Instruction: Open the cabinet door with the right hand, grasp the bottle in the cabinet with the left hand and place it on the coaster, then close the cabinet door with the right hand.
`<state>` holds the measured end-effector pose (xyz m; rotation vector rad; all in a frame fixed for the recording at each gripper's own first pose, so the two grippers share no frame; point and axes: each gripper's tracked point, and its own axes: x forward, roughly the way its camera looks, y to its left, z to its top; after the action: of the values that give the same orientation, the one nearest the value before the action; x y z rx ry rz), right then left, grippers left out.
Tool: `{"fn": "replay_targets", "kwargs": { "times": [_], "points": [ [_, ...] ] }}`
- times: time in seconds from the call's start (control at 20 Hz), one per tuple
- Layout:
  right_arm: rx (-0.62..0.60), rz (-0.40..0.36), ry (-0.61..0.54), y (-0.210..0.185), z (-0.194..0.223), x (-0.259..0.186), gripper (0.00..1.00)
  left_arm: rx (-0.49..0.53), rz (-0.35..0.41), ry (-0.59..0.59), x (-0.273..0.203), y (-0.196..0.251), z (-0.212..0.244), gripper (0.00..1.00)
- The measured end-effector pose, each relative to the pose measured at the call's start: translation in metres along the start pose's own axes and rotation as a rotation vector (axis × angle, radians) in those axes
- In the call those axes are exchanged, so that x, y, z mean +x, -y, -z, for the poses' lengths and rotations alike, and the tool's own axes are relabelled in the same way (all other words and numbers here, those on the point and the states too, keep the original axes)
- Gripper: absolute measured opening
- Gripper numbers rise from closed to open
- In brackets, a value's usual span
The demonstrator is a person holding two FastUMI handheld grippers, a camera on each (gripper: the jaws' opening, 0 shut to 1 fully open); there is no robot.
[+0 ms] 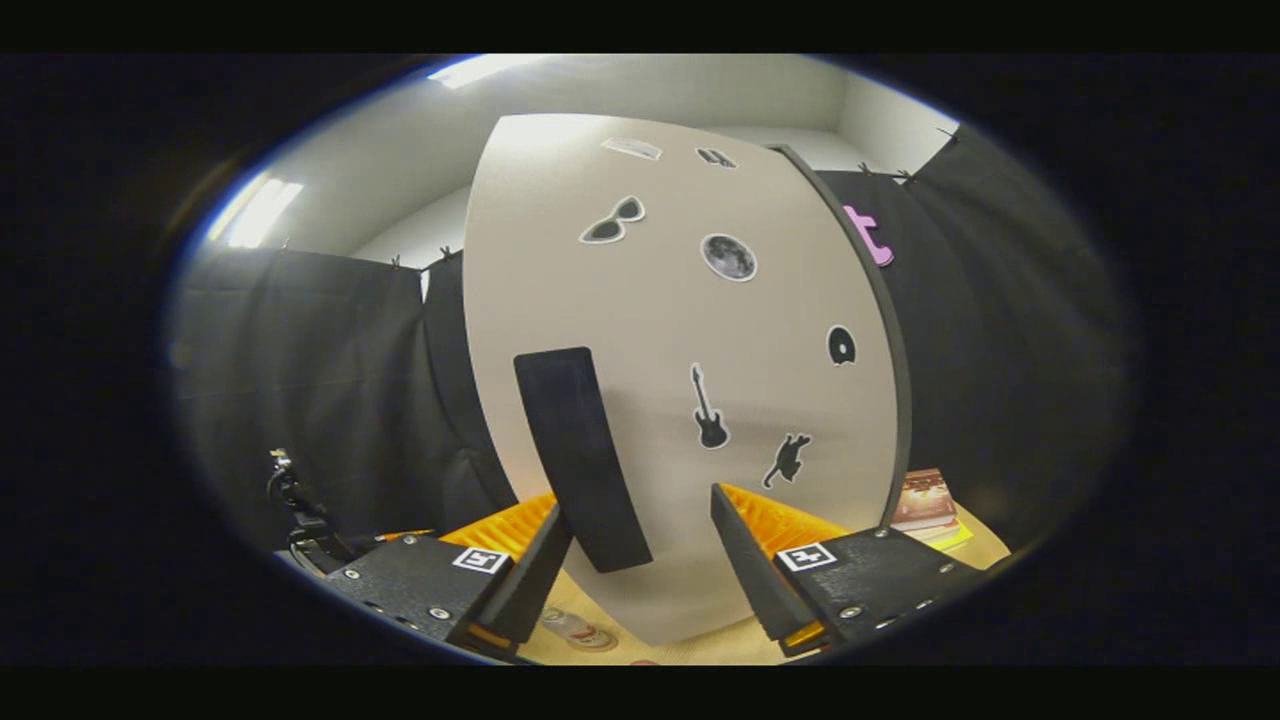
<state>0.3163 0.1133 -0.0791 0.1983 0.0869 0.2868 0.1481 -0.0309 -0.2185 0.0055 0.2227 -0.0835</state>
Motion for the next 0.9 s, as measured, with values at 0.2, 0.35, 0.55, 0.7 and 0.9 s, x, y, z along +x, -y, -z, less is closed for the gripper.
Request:
{"fn": "replay_targets", "kwargs": {
  "times": [0.2,0.35,0.55,0.7,0.9],
  "points": [
    [-0.022,-0.018,-0.002,-0.003,0.000,0.006,0.87,-0.007,-0.039,0.007,0.003,-0.019,-0.004,0.90],
    [-0.034,-0.029,0.001,-0.005,0.000,0.013,0.87,-0.015,-0.062,0.009,0.004,-0.029,-0.005,0.92],
    [-0.047,-0.029,0.001,-0.007,-0.001,0.021,0.90,-0.012,-0.085,0.015,0.004,-0.038,-0.010,0.90],
    [-0.068,-0.015,0.004,-0.010,-0.002,0.025,0.90,-0.017,-0.095,0.021,0.006,-0.042,-0.013,0.90],
    [-0.095,0.027,0.027,-0.012,-0.002,0.033,0.90,-0.021,-0.106,0.031,0.007,-0.045,-0.021,0.92]
  ]
}}
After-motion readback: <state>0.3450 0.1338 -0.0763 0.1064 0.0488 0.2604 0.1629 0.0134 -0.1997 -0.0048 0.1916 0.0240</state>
